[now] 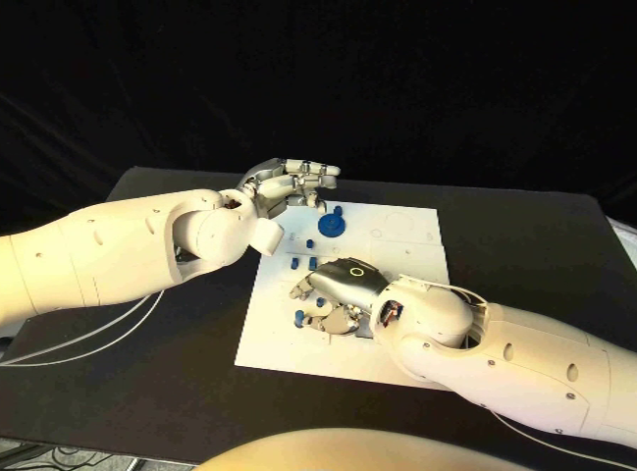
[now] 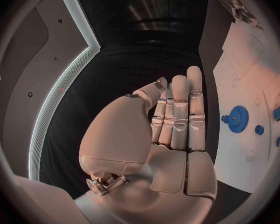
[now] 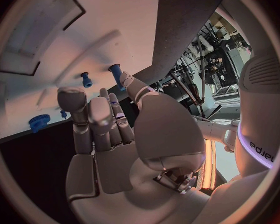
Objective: Assemble the parts on the task board
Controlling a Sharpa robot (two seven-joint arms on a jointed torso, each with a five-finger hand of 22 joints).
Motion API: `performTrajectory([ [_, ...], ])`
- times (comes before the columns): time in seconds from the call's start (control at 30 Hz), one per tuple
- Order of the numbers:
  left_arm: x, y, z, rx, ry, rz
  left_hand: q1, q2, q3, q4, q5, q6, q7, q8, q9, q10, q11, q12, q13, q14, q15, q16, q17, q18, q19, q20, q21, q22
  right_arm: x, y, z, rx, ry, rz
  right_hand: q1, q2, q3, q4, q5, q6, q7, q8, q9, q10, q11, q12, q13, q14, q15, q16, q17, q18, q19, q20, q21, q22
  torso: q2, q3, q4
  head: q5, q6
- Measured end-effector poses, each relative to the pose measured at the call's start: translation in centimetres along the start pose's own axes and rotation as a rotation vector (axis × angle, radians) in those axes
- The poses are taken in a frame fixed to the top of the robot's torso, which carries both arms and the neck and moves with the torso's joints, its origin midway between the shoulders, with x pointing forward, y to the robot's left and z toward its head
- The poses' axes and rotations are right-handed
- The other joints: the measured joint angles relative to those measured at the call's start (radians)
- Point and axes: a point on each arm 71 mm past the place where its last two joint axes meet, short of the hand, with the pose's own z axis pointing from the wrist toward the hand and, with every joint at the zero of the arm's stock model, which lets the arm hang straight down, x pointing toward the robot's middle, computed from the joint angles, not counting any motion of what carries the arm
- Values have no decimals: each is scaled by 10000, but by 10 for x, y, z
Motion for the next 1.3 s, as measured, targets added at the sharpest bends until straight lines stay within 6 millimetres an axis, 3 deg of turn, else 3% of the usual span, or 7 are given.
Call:
performTrajectory([
  [0.23,-4,0,0,1,-87,25,0,0,0,0,0,0,0,0,0,0,0,0,1,0,0,0,0,0,0,0,0,-1,-20,-14,-26,358,-703,553,-52,-52,-500,136,506,104,50,76,55,52,23,315,38,0,0,-40,-52,0,0,0,-46,-58,-8,-3,-10,-55,98],
  [0.47,-7,0,-2,-1,-169,46,0,0,0,0,0,0,0,0,1,0,0,0,1,0,0,0,1,0,0,0,0,-1,-58,-46,-71,1380,-1342,1798,-62,150,-728,316,1222,506,-126,195,91,1640,-25,1376,414,-10,-148,189,234,-1,116,-116,9,119,-62,-16,-104,-223,245],
  [0.63,-9,-1,-2,1,-200,56,0,0,0,0,0,0,0,0,1,0,0,0,1,0,0,0,1,-1,0,0,0,-2,-70,-67,-107,2412,-1663,3193,-133,211,-1000,504,1310,714,-500,426,159,3441,-628,3034,1602,-4,-521,807,888,-106,751,-489,946,1559,-128,-40,-222,-483,369],
  [0.7,-10,-1,-3,1,-218,61,0,0,0,0,0,0,0,0,1,0,0,0,1,0,0,0,1,-1,0,0,0,-2,-71,-74,-119,2826,-1670,3623,-334,249,-1257,673,1310,979,-717,715,274,4193,-918,5395,4209,-13,-672,1291,1427,-319,1119,-644,1513,2442,-151,-53,-288,-561,407],
  [0.87,-12,-1,-4,5,-273,77,0,0,0,0,0,0,0,36,1,0,0,0,-9,0,0,0,2,0,0,0,0,7,-63,-85,-144,3932,-1412,4371,-514,441,-1779,1091,1371,929,-759,1244,497,4493,-989,10058,9759,-2,-723,2495,2898,-355,1329,-717,2080,3292,-195,-58,-430,-652,448],
  [1.07,-12,-1,-4,14,-278,79,0,0,0,0,0,0,0,35,2,0,0,0,-8,0,0,0,2,0,-36,36,0,7,-47,-91,-157,5150,-882,4272,-729,458,-2303,1532,1819,710,-712,1521,609,4773,-985,11209,11351,-1,-722,3032,3347,-477,1381,-664,2363,3796,-238,-49,-547,-690,436],
  [1.3,-12,-1,-4,24,-276,77,0,0,0,0,0,0,0,35,2,0,0,0,-8,0,0,0,3,0,-36,36,0,7,-27,-90,-154,6072,-281,3637,-898,341,-2870,1875,2087,531,-720,1744,701,4754,-932,11298,11617,-1,-721,3137,3346,-476,1381,-665,2415,3908,-239,-35,-553,-701,375],
])
